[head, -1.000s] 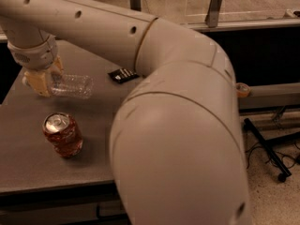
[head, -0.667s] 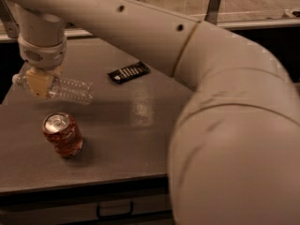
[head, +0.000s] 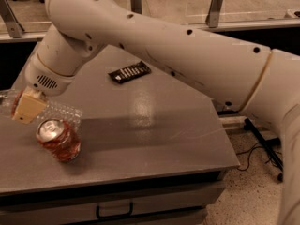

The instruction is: Place water bottle upright

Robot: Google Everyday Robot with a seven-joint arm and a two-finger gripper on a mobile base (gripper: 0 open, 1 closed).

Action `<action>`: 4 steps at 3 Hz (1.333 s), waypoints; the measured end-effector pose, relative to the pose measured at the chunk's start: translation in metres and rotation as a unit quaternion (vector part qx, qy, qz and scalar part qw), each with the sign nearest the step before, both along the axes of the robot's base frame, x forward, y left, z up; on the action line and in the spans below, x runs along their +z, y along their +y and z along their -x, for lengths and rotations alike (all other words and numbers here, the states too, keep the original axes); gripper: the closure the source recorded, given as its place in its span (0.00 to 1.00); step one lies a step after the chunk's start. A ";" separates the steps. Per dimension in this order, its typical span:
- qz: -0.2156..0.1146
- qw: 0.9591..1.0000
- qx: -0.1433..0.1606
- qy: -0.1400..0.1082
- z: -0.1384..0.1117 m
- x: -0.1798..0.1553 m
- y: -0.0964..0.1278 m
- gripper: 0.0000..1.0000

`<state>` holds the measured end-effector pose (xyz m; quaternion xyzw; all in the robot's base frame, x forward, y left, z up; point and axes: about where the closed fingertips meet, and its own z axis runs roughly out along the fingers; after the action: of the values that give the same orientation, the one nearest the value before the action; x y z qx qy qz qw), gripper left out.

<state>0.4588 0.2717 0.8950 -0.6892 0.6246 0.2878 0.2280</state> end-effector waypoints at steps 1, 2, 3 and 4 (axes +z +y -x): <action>-0.068 0.998 -0.014 -0.014 -0.007 0.028 -0.009 1.00; -0.066 0.998 -0.017 -0.015 -0.009 0.027 -0.011 1.00; -0.087 0.996 -0.024 -0.028 -0.015 0.028 -0.012 1.00; -0.102 0.992 -0.031 -0.069 -0.042 0.032 -0.026 1.00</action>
Offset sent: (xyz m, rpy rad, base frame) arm 0.0042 -0.0061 0.0271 0.1335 -0.0244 -0.0212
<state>0.5008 0.2460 0.9268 -0.6608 0.5959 0.2949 0.3482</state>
